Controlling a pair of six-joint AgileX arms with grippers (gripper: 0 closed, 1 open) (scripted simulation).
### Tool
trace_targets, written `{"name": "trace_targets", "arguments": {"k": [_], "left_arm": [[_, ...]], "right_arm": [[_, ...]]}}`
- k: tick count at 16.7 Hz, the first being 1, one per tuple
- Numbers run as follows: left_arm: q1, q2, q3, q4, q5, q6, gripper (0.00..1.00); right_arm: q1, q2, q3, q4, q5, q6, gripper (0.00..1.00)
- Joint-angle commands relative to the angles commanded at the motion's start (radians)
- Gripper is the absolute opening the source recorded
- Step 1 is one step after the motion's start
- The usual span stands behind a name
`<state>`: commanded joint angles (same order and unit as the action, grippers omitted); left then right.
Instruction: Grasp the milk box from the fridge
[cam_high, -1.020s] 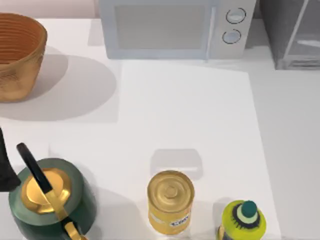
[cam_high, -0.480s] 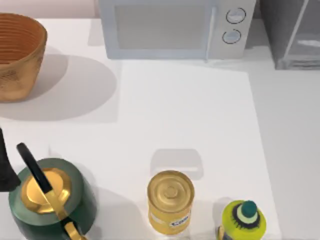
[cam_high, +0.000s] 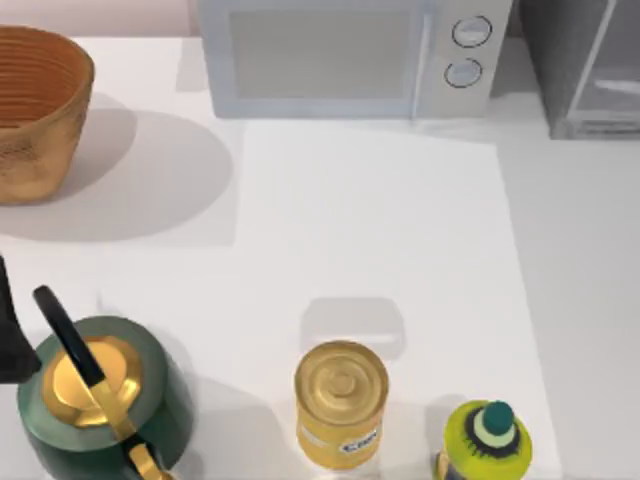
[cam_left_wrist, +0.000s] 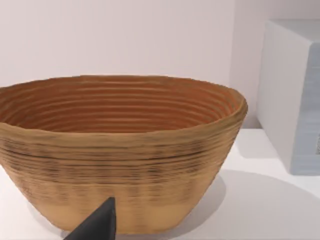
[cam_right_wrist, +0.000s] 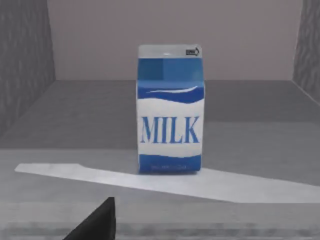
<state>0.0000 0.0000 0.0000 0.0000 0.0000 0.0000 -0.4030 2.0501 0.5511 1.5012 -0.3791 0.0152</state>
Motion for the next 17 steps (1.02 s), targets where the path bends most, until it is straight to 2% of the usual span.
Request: {"name": "trace_targets", "arguments": {"k": [4,7,17], "left_arm": [[0.000,0.000,0.000,0.000,0.000,0.000,1.00],[0.000,0.000,0.000,0.000,0.000,0.000,1.00],[0.000,0.000,0.000,0.000,0.000,0.000,1.00]], "right_arm": [[0.096,0.169,0.291,-0.106,0.104,-0.003,1.00],[0.151,0.248,0.422,-0.168,0.163,-0.006,1.00],[0.173,0.305,0.530,-0.229,0.187,-0.008,1.00]]}}
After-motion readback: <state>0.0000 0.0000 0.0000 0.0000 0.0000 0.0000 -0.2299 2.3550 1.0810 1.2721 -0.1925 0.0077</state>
